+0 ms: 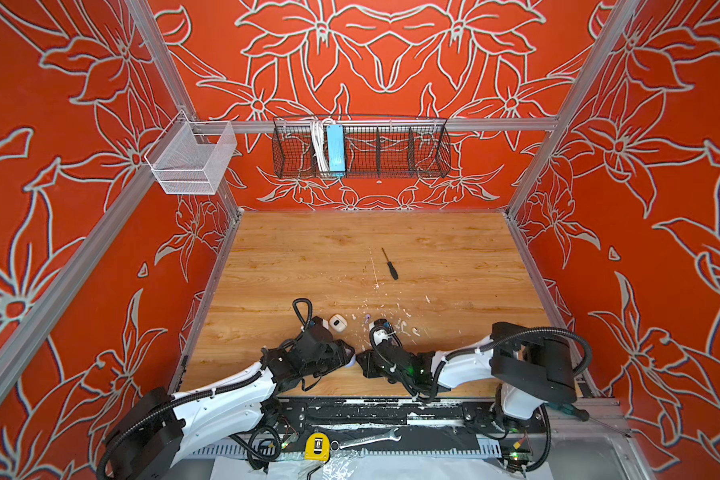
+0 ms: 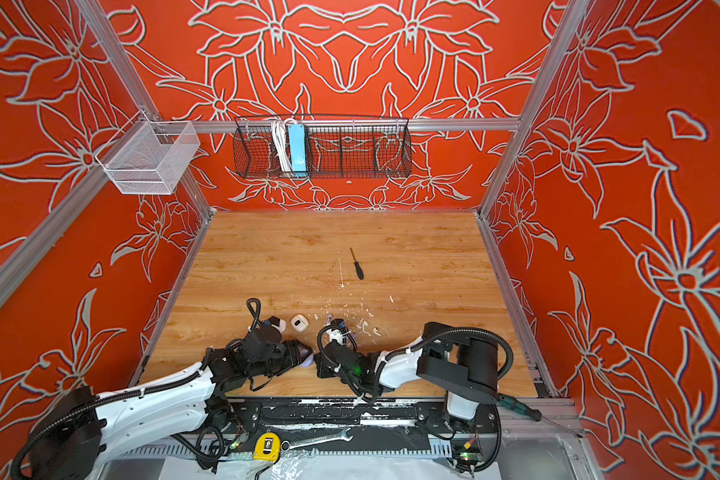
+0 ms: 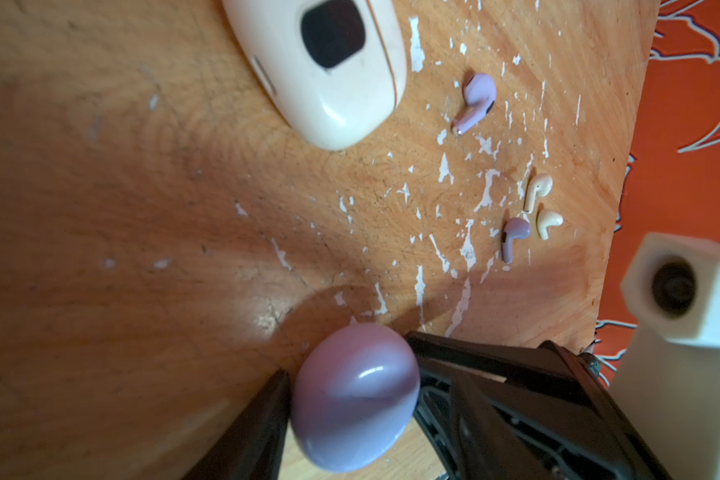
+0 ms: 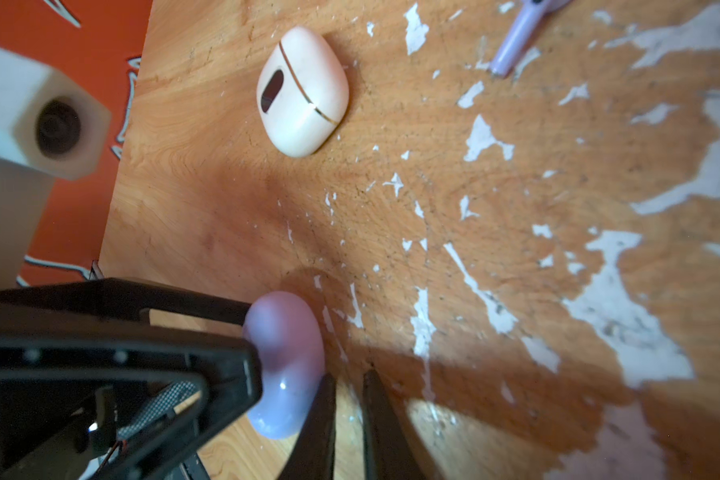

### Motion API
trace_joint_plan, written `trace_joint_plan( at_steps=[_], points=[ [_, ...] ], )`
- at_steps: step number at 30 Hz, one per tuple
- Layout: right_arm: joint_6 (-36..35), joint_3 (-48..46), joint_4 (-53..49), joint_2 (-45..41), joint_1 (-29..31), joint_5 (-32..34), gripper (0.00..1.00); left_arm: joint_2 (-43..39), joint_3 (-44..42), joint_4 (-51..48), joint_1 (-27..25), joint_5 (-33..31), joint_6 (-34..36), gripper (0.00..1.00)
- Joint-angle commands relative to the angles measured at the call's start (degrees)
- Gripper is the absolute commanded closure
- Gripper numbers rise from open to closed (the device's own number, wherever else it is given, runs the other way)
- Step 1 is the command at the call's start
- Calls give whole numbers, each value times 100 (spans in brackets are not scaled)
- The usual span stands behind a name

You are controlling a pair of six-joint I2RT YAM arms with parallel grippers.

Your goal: Insert the wireless bluetooth earbuds into the charging case

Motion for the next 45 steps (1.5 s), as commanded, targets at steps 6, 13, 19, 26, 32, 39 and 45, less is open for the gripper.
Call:
trace_joint_plan(
  at_steps=[6, 13, 19, 26, 32, 39, 45],
  points=[
    [145, 107, -366, 204, 79, 170, 84, -124, -296, -985, -5, 22, 22, 39],
    [55, -52, -905, -276, 77, 714, 84, -422, -454, -986, -9, -42, -57, 40],
    [-187, -268, -927, -910, 70, 832, 73, -557, -476, -995, -5, -51, -53, 40],
    [-493, -23, -348, -636, 70, 208, 68, -636, -502, -977, -5, -24, -55, 42],
    [-497, 170, 108, -196, 33, 41, 69, -724, -535, -991, 0, -48, -89, 42],
    [-375, 228, 444, 157, -1, -12, 75, -742, -578, -944, -2, -42, -99, 46],
    [-131, -52, 721, 175, 0, 184, 80, -742, -676, -767, -4, -25, -194, 48]
  ],
)
